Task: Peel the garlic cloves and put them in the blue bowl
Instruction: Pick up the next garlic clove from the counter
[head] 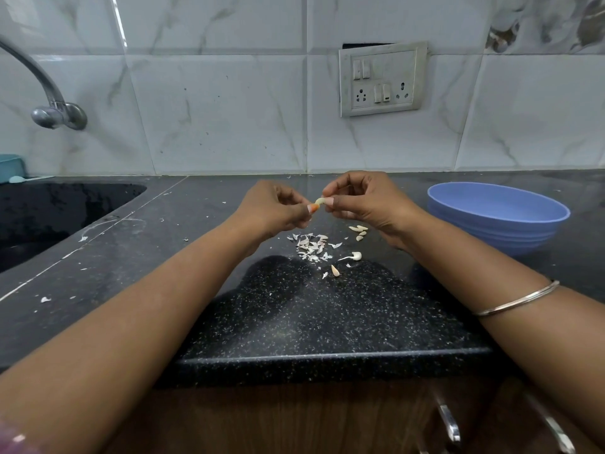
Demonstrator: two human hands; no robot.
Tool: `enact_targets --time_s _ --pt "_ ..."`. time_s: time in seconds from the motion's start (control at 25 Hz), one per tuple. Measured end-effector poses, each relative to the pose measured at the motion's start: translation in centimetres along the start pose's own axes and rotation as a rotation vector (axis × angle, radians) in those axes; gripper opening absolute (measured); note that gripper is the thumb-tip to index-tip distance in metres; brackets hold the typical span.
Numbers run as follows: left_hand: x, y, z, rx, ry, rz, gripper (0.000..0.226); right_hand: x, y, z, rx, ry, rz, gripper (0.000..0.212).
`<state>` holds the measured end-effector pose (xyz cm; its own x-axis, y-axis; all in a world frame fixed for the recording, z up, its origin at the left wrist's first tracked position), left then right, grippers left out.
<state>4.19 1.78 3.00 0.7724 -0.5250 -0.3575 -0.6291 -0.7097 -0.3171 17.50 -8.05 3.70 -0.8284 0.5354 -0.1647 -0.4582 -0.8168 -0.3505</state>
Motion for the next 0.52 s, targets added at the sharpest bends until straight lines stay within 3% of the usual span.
enact_targets --time_s 0.2,0.32,0.52 --pt "0.2 -0.5 0.3 0.081 -0.258 0.003 0.009 -2.3 -0.7 0.0 0.0 0.206 -0.082 0.012" --pt "0.4 -0.5 0.2 0.123 -0.35 0.004 0.012 -3.1 -0.9 -0.7 0.066 0.473 -0.068 0.015" --pt "0.5 -0.3 -0.2 0.159 -0.445 0.0 0.014 -3.8 -1.1 -1.9 0.181 0.602 -0.026 0.008"
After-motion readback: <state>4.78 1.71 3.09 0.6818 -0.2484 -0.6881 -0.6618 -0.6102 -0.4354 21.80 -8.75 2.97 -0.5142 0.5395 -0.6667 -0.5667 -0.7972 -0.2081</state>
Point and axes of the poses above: each hand's wrist, its own y-axis away from the middle knuckle, its own x-axis out of the palm, z = x × y, the point moved 5 cm from there along -y, towards the middle knuckle, and after that the axes turned 4 degrees about -z, right-handed, at the moved point
